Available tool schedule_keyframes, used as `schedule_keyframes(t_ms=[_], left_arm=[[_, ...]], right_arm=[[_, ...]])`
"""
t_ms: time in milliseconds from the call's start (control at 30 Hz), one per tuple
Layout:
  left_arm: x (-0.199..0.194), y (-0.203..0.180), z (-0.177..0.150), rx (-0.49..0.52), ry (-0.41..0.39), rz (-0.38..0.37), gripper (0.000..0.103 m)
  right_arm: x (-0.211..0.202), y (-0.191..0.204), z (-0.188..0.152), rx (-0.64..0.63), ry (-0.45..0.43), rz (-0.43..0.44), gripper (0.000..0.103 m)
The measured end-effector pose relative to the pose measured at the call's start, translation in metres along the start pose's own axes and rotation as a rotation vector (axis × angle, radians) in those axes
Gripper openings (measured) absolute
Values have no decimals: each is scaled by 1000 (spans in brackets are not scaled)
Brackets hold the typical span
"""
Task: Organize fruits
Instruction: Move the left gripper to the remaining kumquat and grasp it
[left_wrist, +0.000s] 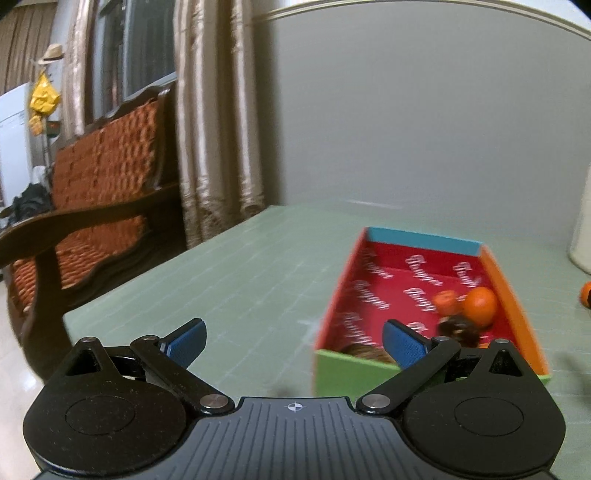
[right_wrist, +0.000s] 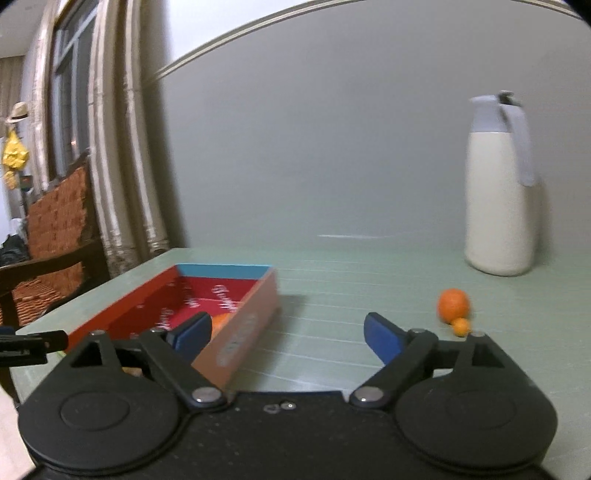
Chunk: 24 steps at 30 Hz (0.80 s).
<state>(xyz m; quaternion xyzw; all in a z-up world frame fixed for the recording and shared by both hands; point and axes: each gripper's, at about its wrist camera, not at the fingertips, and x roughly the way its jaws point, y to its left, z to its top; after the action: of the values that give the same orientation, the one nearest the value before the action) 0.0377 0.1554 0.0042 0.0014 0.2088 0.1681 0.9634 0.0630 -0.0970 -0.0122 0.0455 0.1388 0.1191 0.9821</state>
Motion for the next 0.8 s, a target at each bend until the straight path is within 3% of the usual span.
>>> schedule_keyframes(t_ms=[200,467,800], left_arm=[[-7,-44,12,33,-14,-102,101],[-20,-121,17,150,-36,-228,101],[-12,-220,14,255,13,-353,101]], right_arm=[[-15,-39,-3,40,-6,-103,94],[-45,-93,-5,123,-35,-248,94],[-79,-143,-12,188,-92,-471,98]])
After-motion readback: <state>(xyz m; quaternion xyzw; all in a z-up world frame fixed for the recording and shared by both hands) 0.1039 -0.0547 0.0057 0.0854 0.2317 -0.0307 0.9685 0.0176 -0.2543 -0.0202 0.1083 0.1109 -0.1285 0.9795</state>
